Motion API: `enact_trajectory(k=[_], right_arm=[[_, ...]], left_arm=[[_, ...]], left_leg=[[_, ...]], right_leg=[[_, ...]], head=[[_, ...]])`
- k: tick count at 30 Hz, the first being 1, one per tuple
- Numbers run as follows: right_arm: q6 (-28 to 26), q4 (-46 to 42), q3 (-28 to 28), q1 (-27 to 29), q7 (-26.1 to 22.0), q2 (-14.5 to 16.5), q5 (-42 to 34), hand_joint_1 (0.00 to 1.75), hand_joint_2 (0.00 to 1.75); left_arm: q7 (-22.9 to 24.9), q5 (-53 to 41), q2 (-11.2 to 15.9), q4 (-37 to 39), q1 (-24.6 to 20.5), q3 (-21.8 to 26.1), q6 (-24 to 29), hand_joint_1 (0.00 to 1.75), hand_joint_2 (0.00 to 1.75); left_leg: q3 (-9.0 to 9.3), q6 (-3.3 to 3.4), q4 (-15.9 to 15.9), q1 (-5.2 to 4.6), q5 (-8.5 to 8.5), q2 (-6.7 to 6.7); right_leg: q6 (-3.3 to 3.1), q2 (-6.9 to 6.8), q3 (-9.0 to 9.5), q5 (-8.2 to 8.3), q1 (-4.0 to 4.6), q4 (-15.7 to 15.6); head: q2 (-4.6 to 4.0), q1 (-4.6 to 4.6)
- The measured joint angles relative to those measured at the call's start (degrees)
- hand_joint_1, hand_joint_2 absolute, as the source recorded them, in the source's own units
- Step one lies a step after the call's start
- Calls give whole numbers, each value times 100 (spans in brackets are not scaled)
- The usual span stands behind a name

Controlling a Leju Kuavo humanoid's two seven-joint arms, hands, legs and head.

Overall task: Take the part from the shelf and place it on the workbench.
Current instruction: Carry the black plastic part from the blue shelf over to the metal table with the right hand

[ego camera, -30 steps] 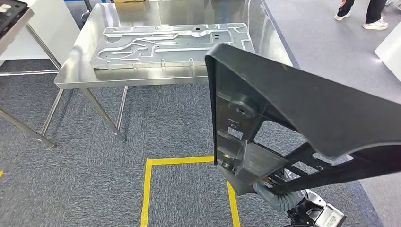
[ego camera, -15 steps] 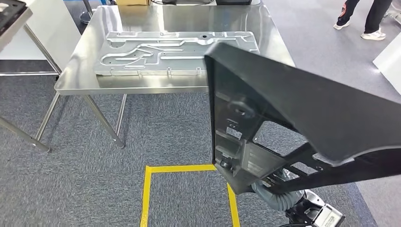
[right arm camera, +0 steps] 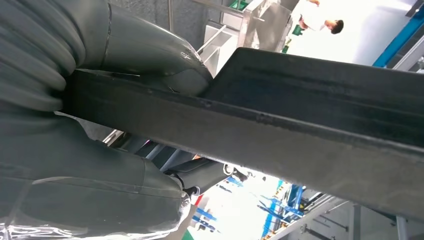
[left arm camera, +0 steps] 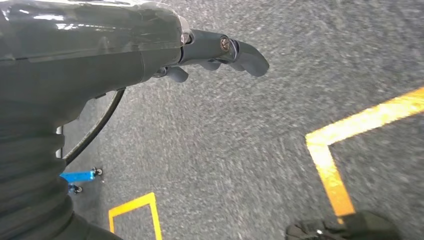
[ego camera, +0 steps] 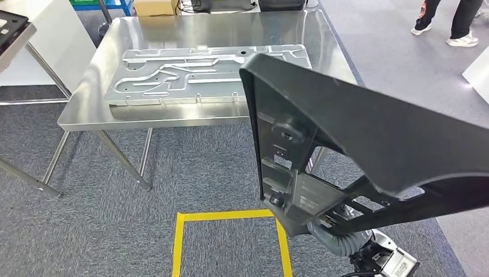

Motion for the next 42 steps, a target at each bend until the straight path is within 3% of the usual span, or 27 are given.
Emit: enact_trajectory(k=[2, 3, 4, 6, 7, 10, 12, 14, 17, 18, 19, 21, 23, 25, 28, 30, 32, 33, 34, 35, 37, 38, 40, 42], right_arm=[[-1, -5, -1, 11, -2, -5, 2, 175, 175], [-1, -5, -1, 19, -2, -5, 2, 175, 175], [-1, -5, -1, 25, -3, -5, 3, 175, 175], [1, -6, -1, 28, -3, -5, 4, 175, 175], [3, -6, -1, 26, -3, -6, 5, 175, 175], [19, -4, 0, 19, 9, -7, 27, 175, 175], [22, -5, 0, 10, 21, -4, 54, 175, 175], [19, -8, 0, -7, 24, 1, 73, 175, 175], [15, -7, -1, -5, 26, 3, 84, 175, 175], [14, -5, -1, 0, 27, 3, 85, 175, 175], [14, -5, -1, 2, 28, 3, 85, 175, 175], [15, -6, -1, -1, 28, 3, 81, 175, 175], [21, -6, -1, -17, 34, 6, 72, 175, 175], [45, -4, -1, -62, 68, 10, 56, 175, 175], [94, 7, -1, -206, 139, 8, 13, 175, 175], [114, 43, -1, -328, 158, -1, -18, 175, 175], [125, 101, -1, -413, 162, -5, -38, 175, 175], [134, 133, -1, -437, 163, -4, -42, 175, 175], [143, 165, -1, -461, 163, -4, -45, 175, 175], [152, 196, -1, -492, 164, -4, -46, 175, 175], [162, 253, 2, -575, 164, -5, -46, 175, 175], [163, 278, 3, -613, 162, -5, -48, 175, 175], [166, 324, 6, -669, 152, -5, -58, 175, 175], [164, 354, 8, -700, 125, -1, -96, 175, 175]], left_arm=[[-2, -12, -3, 0, 3, -2, -4, 0, 175], [-1, -17, -4, 0, 9, -3, -5, 0, 175], [-1, -23, -3, 0, 16, -4, -7, 0, 175], [2, -27, 1, 0, 21, -4, -8, 0, 175], [3, -29, 5, 0, 21, -4, -8, 0, 175], [9, -28, 15, 0, 30, -5, -5, 0, 175], [12, -31, 14, 0, 47, -5, -1, 0, 175], [15, -37, 13, 0, 43, -5, 3, 0, 175], [15, -39, 14, 0, 26, -7, 5, 0, 175], [15, -39, 14, 0, 30, -7, 5, 0, 175], [15, -39, 14, 0, 38, -7, 4, 0, 175], [12, -38, 8, 0, 59, -7, 3, 0, 175], [1, -27, -1, 0, 53, -7, 4, 0, 175], [-10, 4, -4, 0, 32, -7, 5, 0, 175], [-10, 39, -1, -1, 1, -7, 5, 0, 175], [16, 44, 0, -1, -33, -7, 3, 0, 175], [55, 45, -3, 0, -42, -7, -2, 0, 175], [74, 46, -4, 0, -32, -7, -3, 0, 175], [83, 52, -3, -1, -19, -6, -2, 0, 175], [89, 62, -2, -1, -7, -5, 1, 0, 175], [83, 84, 3, -2, -1, -3, 9, 0, 175], [74, 92, 4, -2, -11, -2, 13, 0, 175], [59, 98, 3, -1, -28, -1, 24, 0, 175], [52, 99, 1, -1, -31, 1, 41, 0, 175]], left_leg=[[-437, -37, 615, 8, -227, 2], [-564, -32, 707, 8, -199, 3], [-589, -14, 591, 8, -44, 3], [-399, 51, -105, -5, 483, 9], [-311, 83, -416, -26, 607, 15], [-235, 217, -725, -79, 572, 14], [-114, 307, -825, -52, 717, -14], [4, 347, -882, -23, 776, -41], [47, 369, -894, -22, 732, -101], [67, 368, -892, -23, 705, -116], [102, 361, -890, -23, 674, -128], [199, 333, -893, -22, 593, -148], [260, 279, -897, -25, 524, -166], [285, 205, -893, -30, 497, -172], [267, 102, -699, -28, 459, -125], [-51, 61, -140, -8, 287, -62], [-549, 13, 570, 11, 28, -31], [-738, -3, 769, 19, -27, -23], [-840, -9, 778, 23, 30, -13], [-844, 0, 586, 27, 209, 3], [-682, 53, -143, 11, 760, 133], [-609, 82, -436, -10, 910, 199], [-547, 153, -687, -46, 1023, 259], [-466, 232, -731, -41, 1015, 194]], right_leg=[[-17, 3, 33, -50, 9, 1], [-16, 10, 61, -78, 13, 1], [-12, 16, 102, -109, 16, 1], [8, 20, 202, -178, 21, -2], [26, 20, 242, -206, 24, -5], [137, 13, 311, -209, 26, 5], [207, 8, 346, -204, 34, 90], [240, 12, 210, -391, 31, 404], [277, 15, -394, -803, 15, 1317], [285, 15, -538, -791, 12, 1449], [285, 14, -585, -661, 8, 1385], [270, 16, -409, -144, 3, 728], [220, 25, -229, 118, 30, 146], [152, 33, -201, 106, 64, -2], [42, 28, -73, 107, 37, -80], [-6, 1, 30, 52, 21, -110], [-18, -20, 104, -27, 19, -112], [-14, -24, 151, -70, 18, -112], [-9, -33, 210, -118, 17, -111], [0, -46, 283, -172, 14, -112], [32, -92, 445, -296, 19, -109], [62, -109, 504, -353, 26, -111], [150, -148, 580, -432, 45, -109], [226, -174, 632, -443, 42, -67]], head=[[0, 1], [1, 0], [2, 1], [1, 1], [1, 1], [2, 1], [1, 0], [1, 1], [0, 1], [0, 1], [1, 1], [2, 1], [2, 1], [1, 2], [1, 3], [2, 2], [2, 1], [2, 1], [2, 1], [2, 1], [2, 2], [1, 2], [1, 2], [2, 1]])
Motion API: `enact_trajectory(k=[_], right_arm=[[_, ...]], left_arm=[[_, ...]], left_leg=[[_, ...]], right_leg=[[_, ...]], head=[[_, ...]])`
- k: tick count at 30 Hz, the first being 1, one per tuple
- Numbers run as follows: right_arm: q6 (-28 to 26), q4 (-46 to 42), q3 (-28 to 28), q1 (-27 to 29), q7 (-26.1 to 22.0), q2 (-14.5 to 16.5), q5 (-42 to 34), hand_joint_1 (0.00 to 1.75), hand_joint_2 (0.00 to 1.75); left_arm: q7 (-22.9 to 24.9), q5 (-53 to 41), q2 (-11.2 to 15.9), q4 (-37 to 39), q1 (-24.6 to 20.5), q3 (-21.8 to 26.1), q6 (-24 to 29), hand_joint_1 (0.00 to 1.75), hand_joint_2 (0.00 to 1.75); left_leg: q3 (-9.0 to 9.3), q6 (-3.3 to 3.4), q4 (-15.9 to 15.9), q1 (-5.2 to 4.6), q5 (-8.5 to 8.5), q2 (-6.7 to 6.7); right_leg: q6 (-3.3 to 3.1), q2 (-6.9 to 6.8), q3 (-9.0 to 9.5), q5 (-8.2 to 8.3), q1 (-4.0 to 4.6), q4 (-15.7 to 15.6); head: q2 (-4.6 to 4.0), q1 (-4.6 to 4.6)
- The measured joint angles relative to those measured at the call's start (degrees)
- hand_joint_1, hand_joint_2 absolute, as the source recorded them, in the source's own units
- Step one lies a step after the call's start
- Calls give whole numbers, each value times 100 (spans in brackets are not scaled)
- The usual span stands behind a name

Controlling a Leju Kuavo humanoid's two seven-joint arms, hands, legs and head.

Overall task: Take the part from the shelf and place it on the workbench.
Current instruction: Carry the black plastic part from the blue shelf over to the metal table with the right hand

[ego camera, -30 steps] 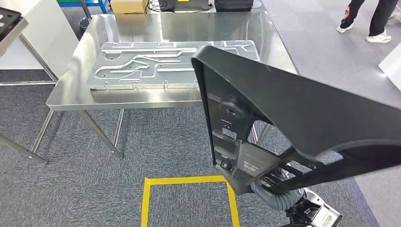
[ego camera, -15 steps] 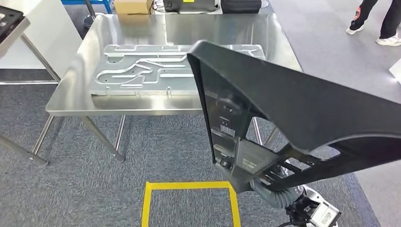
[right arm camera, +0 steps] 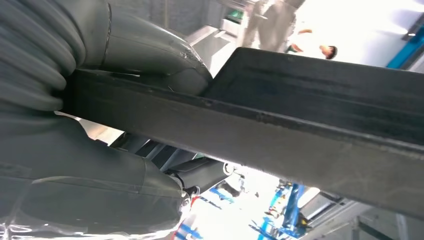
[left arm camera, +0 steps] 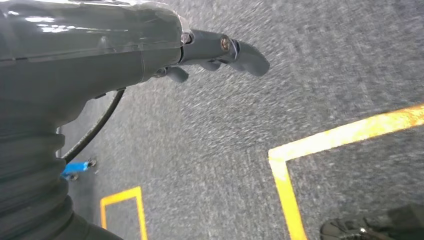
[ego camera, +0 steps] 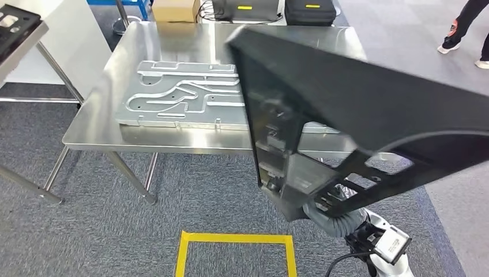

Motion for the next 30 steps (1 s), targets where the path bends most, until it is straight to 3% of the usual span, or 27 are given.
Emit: enact_trajectory(k=[2, 6, 7, 8, 11, 12, 13, 15, 17, 19, 21, 22, 23, 24, 26, 27, 28, 30], right_arm=[[-3, 25, 1, -24, -28, 10, -38, 175, 175], [-1, 84, 2, -30, -43, 16, -52, 175, 175], [-1, 99, 2, -27, -43, 17, -52, 175, 175], [-1, 110, 2, -26, -43, 17, -52, 175, 175], [-2, 122, 3, -21, -45, 20, -55, 175, 175], [-1, 126, 3, -10, -48, 22, -56, 175, 175], [-1, 130, 4, 9, -51, 25, -57, 175, 175], [-1, 133, 5, 47, -67, 28, -59, 175, 175], [-3, 133, 6, 53, -89, 27, -60, 175, 175], [-5, 133, 7, 44, -97, 25, -58, 175, 175], [-7, 133, 10, 50, -89, 24, -47, 175, 175], [-6, 133, 13, 55, -81, 24, -38, 175, 175], [-7, 133, 15, 58, -75, 24, -27, 175, 175], [-13, 132, 15, 59, -66, 24, -10, 175, 175], [-81, 132, 15, 52, -51, 24, 92, 175, 175], [-148, 126, 13, 41, -48, 24, 181, 175, 175], [-220, 118, 10, 25, -46, 24, 282, 175, 175], [-329, 86, -4, -20, -47, 26, 418, 175, 175]], left_arm=[[-1, 0, 0, -1, -11, 1, 17, 0, 175], [-6, 0, 3, -1, -46, 2, 26, 0, 175], [-9, 1, 3, -1, -39, 2, 25, 0, 175], [-11, 1, 3, -1, -31, 3, 25, 0, 175], [-22, 2, -4, 2, -4, 5, 24, 0, 175], [-27, 3, -8, 3, 0, 5, 24, 0, 175], [-33, 6, -9, 4, 3, 5, 25, 0, 175], [-46, 13, -4, 4, 2, 7, 28, 0, 175], [-55, 16, 2, 4, 4, 8, 28, 0, 175], [-57, 14, 2, 3, -1, 8, 26, 0, 175], [-55, 11, -2, 3, 9, 8, 23, 0, 175], [-52, 11, -2, 3, 22, 8, 23, 0, 175], [-54, 12, -2, 3, 35, 9, 22, 0, 175], [-62, 13, -1, 3, 44, 9, 21, 0, 175], [-94, 15, -1, 3, 57, 10, 13, 0, 175], [-109, 11, -1, 3, 57, 10, 6, 0, 175], [-121, 5, -1, 3, 57, 10, 1, 0, 175], [-133, -7, -1, 3, 54, 10, -11, 0, 175]], left_leg=[[123, 71, -58, 15, -33, -53], [290, 130, -83, 1, -178, -148], [352, 132, -83, -8, -230, -166], [430, 131, -83, -17, -287, -181], [648, 99, -89, -35, -468, -205], [682, 75, -97, -36, -510, -211], [707, 45, -101, -37, -534, -215], [756, -24, -105, -43, -559, -216], [717, -88, 91, -46, -597, -206], [386, -144, 683, -14, -750, -197], [-95, -197, 1321, 31, -1009, -193], [-260, -222, 1448, 49, -1061, -192], [-330, -243, 1381, 63, -993, -191], [-314, -263, 1140, 77, -793, -190], [-185, -275, 424, 96, -211, -184], [-134, -247, 175, 91, -27, -181], [-114, -204, 40, 84, 85, -181], [-109, -103, 29, 65, 85, -183]], right_leg=[[39, 55, -114, -29, -17, 311], [65, 149, -1021, -511, -25, 1514], [59, 151, -1157, -519, -23, 1563], [38, 153, -1206, -395, -17, 1428], [-93, 149, -1083, 471, 48, 445], [-131, 150, -1055, 658, 73, 230], [-160, 153, -1049, 744, 91, 120], [-199, 171, -979, 719, 78, 53], [-241, 176, -828, 669, 42, -20], [-271, 168, -692, 595, 19, -53], [-274, 170, -590, 503, 6, -55], [-265, 177, -528, 453, -4, -54], [-252, 185, -457, 403, -16, -53], [-232, 192, -379, 351, -30, -53], [-172, 200, -243, 234, -49, -35], [-133, 206, -211, 180, -50, -21], [-90, 211, -199, 134, -44, -11], [-13, 218, -189, 79, -39, -22]], head=[[0, 1], [-1, 2], [-1, 2], [-1, 2], [0, 4], [0, 9], [0, 15], [-1, 24], [-1, 22], [0, 21], [0, 21], [0, 21], [0, 21], [0, 21], [-1, 21], [-1, 21], [-1, 21], [-1, 22]])
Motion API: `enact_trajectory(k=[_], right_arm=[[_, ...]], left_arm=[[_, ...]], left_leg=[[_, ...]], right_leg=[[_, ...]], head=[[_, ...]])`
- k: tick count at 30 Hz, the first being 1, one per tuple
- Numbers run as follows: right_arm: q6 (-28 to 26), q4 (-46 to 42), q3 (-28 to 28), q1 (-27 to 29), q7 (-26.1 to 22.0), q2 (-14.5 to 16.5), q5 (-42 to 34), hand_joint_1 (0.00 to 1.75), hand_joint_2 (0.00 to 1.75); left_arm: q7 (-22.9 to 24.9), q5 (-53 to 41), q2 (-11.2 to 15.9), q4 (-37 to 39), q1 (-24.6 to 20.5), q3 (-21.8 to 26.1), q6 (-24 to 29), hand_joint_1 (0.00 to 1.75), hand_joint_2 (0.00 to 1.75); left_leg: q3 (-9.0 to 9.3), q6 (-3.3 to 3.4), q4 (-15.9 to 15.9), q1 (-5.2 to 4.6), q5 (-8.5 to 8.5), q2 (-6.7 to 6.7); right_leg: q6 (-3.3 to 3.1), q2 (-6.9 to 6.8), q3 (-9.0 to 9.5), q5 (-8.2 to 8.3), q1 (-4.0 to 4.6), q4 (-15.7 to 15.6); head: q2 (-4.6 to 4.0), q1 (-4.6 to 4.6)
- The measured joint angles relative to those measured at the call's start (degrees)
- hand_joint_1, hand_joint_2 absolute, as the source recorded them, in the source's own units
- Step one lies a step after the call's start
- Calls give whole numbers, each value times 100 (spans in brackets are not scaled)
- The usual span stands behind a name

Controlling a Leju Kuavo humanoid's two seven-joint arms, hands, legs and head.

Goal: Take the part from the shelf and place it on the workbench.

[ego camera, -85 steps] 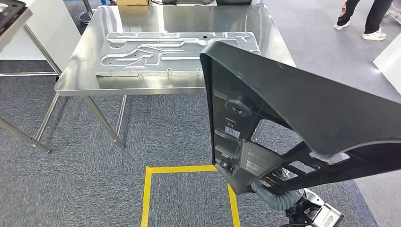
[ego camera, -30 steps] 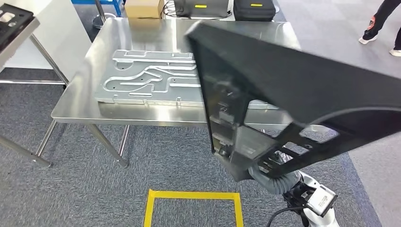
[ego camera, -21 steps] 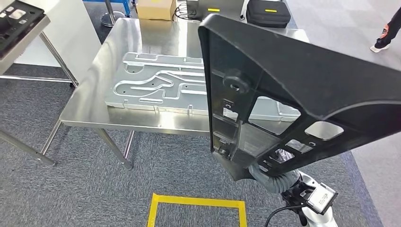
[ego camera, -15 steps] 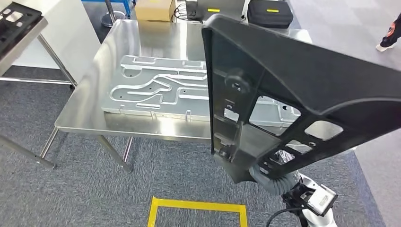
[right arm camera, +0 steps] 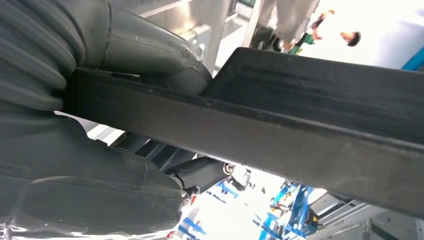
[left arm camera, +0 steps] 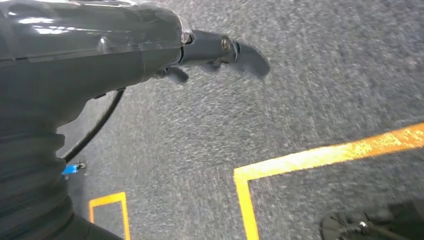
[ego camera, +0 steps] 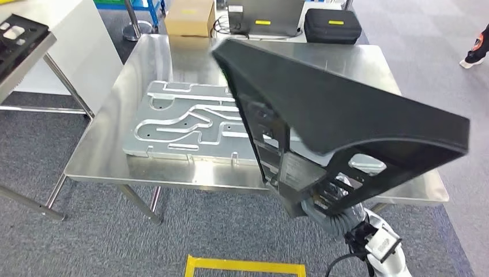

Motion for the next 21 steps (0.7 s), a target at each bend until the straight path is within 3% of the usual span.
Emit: enact_trajectory(k=[2, 3, 6, 7, 8, 10, 12, 13, 15, 17, 19, 21], right_arm=[[-74, -34, -23, -49, -1, 7, 74, 175, 175], [-119, -46, -40, -89, -3, 10, 120, 175, 175], [-319, -31, -145, -304, 10, 17, 396, 175, 175], [-423, 9, -197, -450, 44, 22, 573, 175, 175], [-560, 77, -253, -651, 97, 27, 809, 175, 175], [-1063, 317, -376, -1207, 268, 38, 1549, 175, 175], [-1883, 672, -444, -1839, 558, 50, 2731, 175, 175], [-2313, 875, -439, -2136, 765, 57, 3433, 175, 175], [-3015, 1294, -380, -2595, 1224, 65, 4760, 175, 175], [-3447, 1712, -275, -2908, 1600, 65, 5652, 175, 175], [-3735, 2161, -128, -3170, 1943, 65, 6304, 175, 175], [-3902, 2584, -8, -3334, 2202, 65, 6766, 175, 175]], left_arm=[[-9, -9, 1, 0, 3, 1, -8, 0, 175], [-13, -16, 2, 0, -2, 2, -10, 0, 175], [-12, -57, 6, 0, -23, 1, -42, 0, 175], [-5, -65, 7, 0, -26, 1, -61, 0, 175], [4, -63, 7, 0, -27, 1, -79, 0, 175], [28, -61, 5, 0, -33, 2, -115, 0, 175], [62, -62, -4, 1, -48, 2, -152, 0, 175], [85, -68, -7, 1, -58, 1, -166, 0, 175], [135, -93, -7, 0, -71, -1, -179, 0, 175], [174, -124, -2, 0, -67, -5, -186, 0, 175], [189, -142, 3, 0, -61, -8, -188, 0, 175], [189, -150, 4, 0, -57, -9, -189, 0, 175]], left_leg=[[23, 66, -34, 11, 16, -2], [38, 97, -53, 17, 12, -1], [62, 161, -63, -11, -29, -1], [75, 172, -62, -28, -45, 0], [96, 179, -62, -46, -60, 3], [152, 184, -64, -81, -85, 10], [176, 168, -62, -100, -96, 16], [172, 147, -63, -95, -93, 17], [164, 86, -79, -78, -78, 18], [140, 23, -16, -76, -128, 16], [-60, -37, 439, -60, -400, 13], [-410, -94, 1183, -23, -739, 14]], right_leg=[[53, -8, -22, -101, -15, 101], [70, -12, -120, -218, -19, 302], [88, -19, -761, -641, -19, 1386], [82, -20, -935, -639, -19, 1606], [64, -20, -1005, -517, -14, 1611], [-25, -18, -832, -10, 21, 1009], [-146, -22, -587, 337, 86, 332], [-187, -24, -532, 397, 118, 157], [-210, -28, -526, 412, 143, 78], [-227, -32, -484, 463, 107, -4], [-248, -33, -447, 505, 66, -68], [-265, -30, -445, 502, 63, -71]], head=[[1, 0], [1, 0], [1, 0], [1, 0], [1, 0], [0, 0], [0, 0], [1, 0], [1, 0], [1, 0], [1, 0], [0, 0]])
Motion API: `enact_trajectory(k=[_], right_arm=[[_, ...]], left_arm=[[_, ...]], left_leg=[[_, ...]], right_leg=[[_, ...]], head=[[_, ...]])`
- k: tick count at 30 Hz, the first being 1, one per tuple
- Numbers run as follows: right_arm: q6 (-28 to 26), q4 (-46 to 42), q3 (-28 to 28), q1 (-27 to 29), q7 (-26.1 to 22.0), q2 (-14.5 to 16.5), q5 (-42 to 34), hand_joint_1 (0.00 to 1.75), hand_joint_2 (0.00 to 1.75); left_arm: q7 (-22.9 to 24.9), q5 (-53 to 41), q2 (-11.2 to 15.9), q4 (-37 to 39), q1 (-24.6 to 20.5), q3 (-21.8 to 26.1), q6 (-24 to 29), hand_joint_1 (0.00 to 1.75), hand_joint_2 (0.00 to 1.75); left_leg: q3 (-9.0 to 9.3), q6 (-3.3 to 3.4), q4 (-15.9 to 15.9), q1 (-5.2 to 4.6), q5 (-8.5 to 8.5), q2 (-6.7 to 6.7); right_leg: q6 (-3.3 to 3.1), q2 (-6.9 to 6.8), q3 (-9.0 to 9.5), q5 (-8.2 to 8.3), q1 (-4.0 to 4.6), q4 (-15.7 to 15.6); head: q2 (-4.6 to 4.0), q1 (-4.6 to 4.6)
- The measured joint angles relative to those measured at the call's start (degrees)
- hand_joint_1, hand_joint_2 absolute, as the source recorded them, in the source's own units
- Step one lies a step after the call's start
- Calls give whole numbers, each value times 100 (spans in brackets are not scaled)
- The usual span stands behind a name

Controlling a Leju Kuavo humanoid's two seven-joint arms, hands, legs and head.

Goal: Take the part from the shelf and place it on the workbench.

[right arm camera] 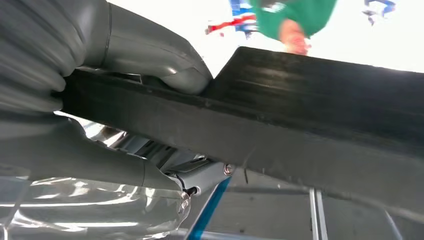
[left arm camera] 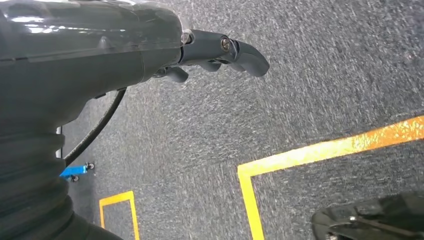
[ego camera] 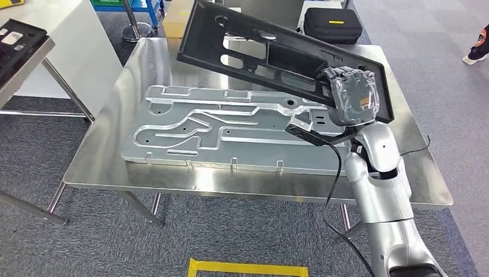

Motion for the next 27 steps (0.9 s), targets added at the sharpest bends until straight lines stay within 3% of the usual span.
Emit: enact_trajectory(k=[1, 2, 3, 5, 6, 7, 11, 13, 14, 16, 17, 18, 20, 21, 23, 25, 27], right_arm=[[-33, 177, 39, -33, 75, 0, 122, 175, 175], [-45, 331, 70, -55, 132, 0, 213, 175, 175], [-42, 475, 101, -82, 191, 0, 301, 175, 175], [1, 762, 162, -163, 313, 0, 481, 175, 175], [29, 915, 184, -210, 363, 0, 544, 175, 175], [51, 1074, 197, -247, 399, 0, 581, 175, 175], [66, 1621, 248, -295, 440, 12, 613, 175, 175], [66, 1795, 258, -303, 438, 62, 608, 175, 175], [67, 1873, 259, -304, 445, 99, 609, 175, 175], [77, 2016, 262, -297, 482, 173, 633, 87, 87], [87, 2082, 264, -293, 505, 211, 650, 44, 44], [99, 2136, 268, -293, 524, 241, 668, 0, 0], [120, 2207, 274, -303, 550, 287, 696, 0, 0], [126, 2235, 275, -313, 563, 309, 707, 0, 0], [130, 2283, 276, -318, 592, 342, 720, 0, 0], [128, 2323, 276, -308, 609, 354, 726, 0, 0], [124, 2344, 276, -307, 611, 341, 727, 0, 0]], left_arm=[[1, -3, 1, 0, 6, 0, 0, 0, 175], [4, -7, 5, 0, 14, 0, 0, 0, 175], [9, -9, 11, 0, 22, 0, 0, 0, 175], [18, -12, 28, 0, 32, 0, 0, 0, 175], [22, -12, 34, 0, 35, 0, 0, 0, 175], [27, -12, 38, 0, 37, 0, 0, 0, 175], [65, -16, 46, 0, 70, 0, -6, 0, 175], [78, -17, 50, 0, 76, 0, -14, 0, 175], [78, -17, 50, 0, 74, 0, -17, 0, 175], [73, -16, 51, 0, 75, 0, -20, 0, 175], [64, -16, 52, 0, 79, 0, -27, 0, 175], [42, -16, 52, 0, 83, 0, -43, 0, 175], [-37, -27, 51, 0, 86, -3, -90, 0, 175], [-91, -35, 50, 0, 82, -9, -119, 0, 175], [-192, -41, 48, 0, 71, -37, -168, 0, 87], [-260, -10, 48, 0, 61, -58, -186, 0, 0], [-277, 13, 48, 0, 56, -61, -173, 0, 0]], left_leg=[[-121, -25, 242, 21, -60, 1], [-152, -45, 288, 38, -13, 3], [-65, -56, 95, 53, 145, 4], [313, -46, -667, 67, 534, 6], [483, -28, -1011, 62, 644, 4], [578, -5, -1210, 54, 679, 3], [641, 113, -1359, 51, 662, 9], [682, 174, -1420, 67, 673, 25], [690, 191, -1428, 66, 669, 31], [696, 206, -1424, 65, 652, 39], [704, 204, -1419, 66, 640, 42], [715, 196, -1411, 67, 625, 43], [744, 164, -1386, 68, 584, 44], [751, 137, -1364, 57, 560, 40], [754, 78, -1344, 37, 530, 35], [763, 13, -1351, 34, 513, 37], [715, -44, -1199, 47, 393, 42]], right_leg=[[0, 1, 1, -6, -1, 3], [5, 4, 3, -14, -4, 8], [18, 13, 10, -27, -9, 16], [58, 32, 33, -69, -16, 37], [84, 38, 35, -91, -10, 55], [112, 38, 29, -103, -2, 64], [225, 38, 0, -151, -7, 95], [272, 36, -193, -374, -24, 489], [290, 34, -389, -534, -29, 857], [320, 34, -811, -744, -39, 1562], [330, 32, -922, -701, -45, 1685], [333, 31, -912, -544, -54, 1564], [323, 25, -627, -90, -71, 831], [303, 29, -477, 63, -65, 477], [247, 45, -344, 144, -40, 151], [172, 62, -333, 136, -28, 136], [90, 68, -301, 142, -44, 109]], head=[[0, 0], [0, 0], [1, 0], [1, 0], [1, 0], [0, 0], [1, 0], [0, 1], [0, 1], [1, 2], [1, 2], [1, 2], [1, 2], [1, 1], [1, 1], [1, 0], [1, 0]])
